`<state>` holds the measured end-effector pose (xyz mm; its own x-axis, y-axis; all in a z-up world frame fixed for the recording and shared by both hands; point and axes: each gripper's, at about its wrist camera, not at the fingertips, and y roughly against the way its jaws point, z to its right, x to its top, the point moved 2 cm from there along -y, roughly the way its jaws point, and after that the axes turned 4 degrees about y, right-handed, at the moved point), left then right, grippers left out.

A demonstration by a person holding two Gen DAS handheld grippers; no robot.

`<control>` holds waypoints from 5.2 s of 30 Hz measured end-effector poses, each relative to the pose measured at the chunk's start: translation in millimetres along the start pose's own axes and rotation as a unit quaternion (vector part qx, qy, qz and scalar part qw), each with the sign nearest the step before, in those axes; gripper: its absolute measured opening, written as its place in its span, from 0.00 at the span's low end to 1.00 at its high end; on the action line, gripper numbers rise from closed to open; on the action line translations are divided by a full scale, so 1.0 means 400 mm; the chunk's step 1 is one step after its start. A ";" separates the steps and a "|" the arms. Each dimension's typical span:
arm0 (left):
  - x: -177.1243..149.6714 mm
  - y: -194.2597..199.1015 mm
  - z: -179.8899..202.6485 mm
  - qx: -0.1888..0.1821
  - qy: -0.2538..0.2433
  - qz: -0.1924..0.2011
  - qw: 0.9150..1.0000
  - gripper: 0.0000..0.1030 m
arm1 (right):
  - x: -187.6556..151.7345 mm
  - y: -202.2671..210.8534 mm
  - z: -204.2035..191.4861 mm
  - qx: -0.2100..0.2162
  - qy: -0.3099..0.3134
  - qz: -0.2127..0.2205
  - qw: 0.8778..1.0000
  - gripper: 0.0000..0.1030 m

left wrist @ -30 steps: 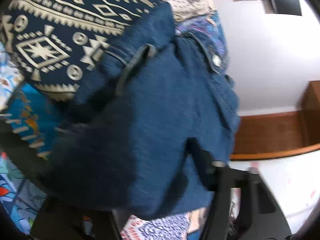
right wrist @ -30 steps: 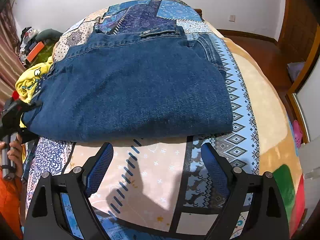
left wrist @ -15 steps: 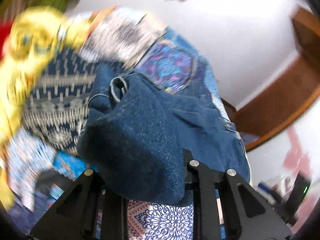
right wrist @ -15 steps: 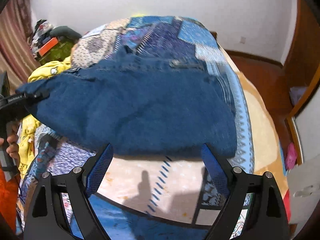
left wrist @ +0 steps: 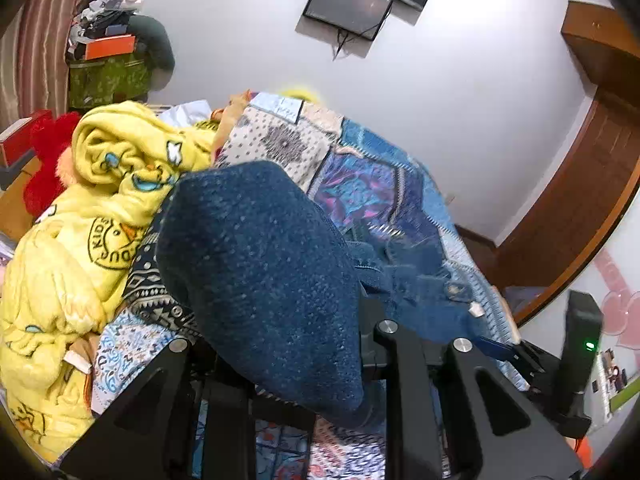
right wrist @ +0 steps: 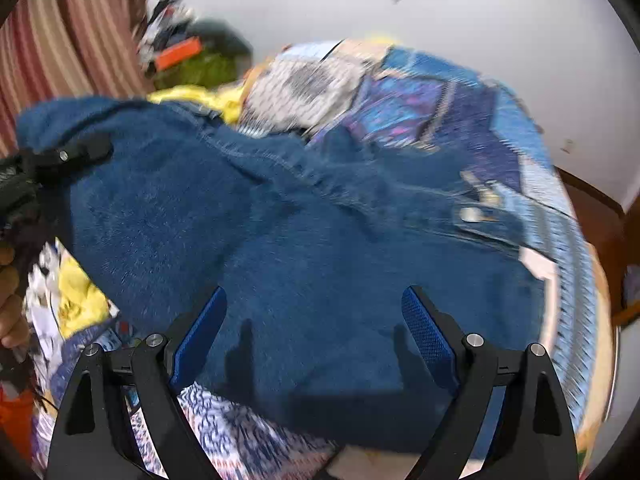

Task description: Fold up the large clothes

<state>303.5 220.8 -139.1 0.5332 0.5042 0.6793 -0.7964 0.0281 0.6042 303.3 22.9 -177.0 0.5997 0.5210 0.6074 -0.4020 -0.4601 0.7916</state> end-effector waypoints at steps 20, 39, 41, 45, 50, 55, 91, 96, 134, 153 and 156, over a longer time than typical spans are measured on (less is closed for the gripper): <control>-0.071 -0.095 0.465 -0.064 -0.167 -0.022 0.984 0.21 | -0.182 0.154 0.244 -0.012 -0.165 0.012 0.986 0.87; -0.413 -0.283 0.642 -0.109 -0.320 -0.251 0.907 0.24 | -0.427 0.420 0.452 -0.120 -0.282 0.035 0.951 0.87; -0.409 -0.272 0.636 -0.105 -0.328 -0.251 0.905 0.30 | -0.408 0.415 0.444 -0.116 -0.275 0.040 0.953 0.87; -0.410 -0.235 0.634 -0.094 -0.322 -0.260 0.905 0.51 | -0.370 0.418 0.418 -0.117 -0.248 0.056 0.960 0.87; -0.363 -0.178 0.610 -0.092 -0.297 -0.238 0.920 0.72 | -0.311 0.425 0.398 -0.142 -0.216 0.076 0.963 0.87; -0.266 -0.136 0.554 -0.090 -0.264 -0.184 0.942 0.87 | -0.250 0.400 0.389 -0.129 -0.185 0.083 0.971 0.88; -0.223 -0.224 0.260 0.077 -0.227 -0.154 0.959 0.99 | -0.257 0.163 0.450 -0.059 -0.179 -0.043 0.981 1.00; -0.175 -0.217 0.263 0.058 -0.214 -0.143 0.964 0.99 | -0.223 0.204 0.448 -0.020 -0.192 0.002 0.981 1.00; -0.175 -0.406 0.301 -0.143 -0.003 -0.291 0.946 0.56 | -0.130 0.084 0.423 0.159 -0.264 -0.027 0.951 0.34; 0.135 0.014 0.040 -0.138 0.003 -0.115 0.984 0.55 | 0.160 0.180 0.062 0.173 -0.146 0.058 0.972 0.34; 0.175 0.015 -0.032 -0.122 0.009 -0.105 0.987 0.55 | 0.204 0.134 0.016 0.181 -0.135 0.056 0.973 0.34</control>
<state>332.4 267.5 -93.3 0.6907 0.4802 0.5407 -0.7148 0.3401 0.6110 335.1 36.1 -85.7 0.7462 0.2678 0.6095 -0.2341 -0.7515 0.6169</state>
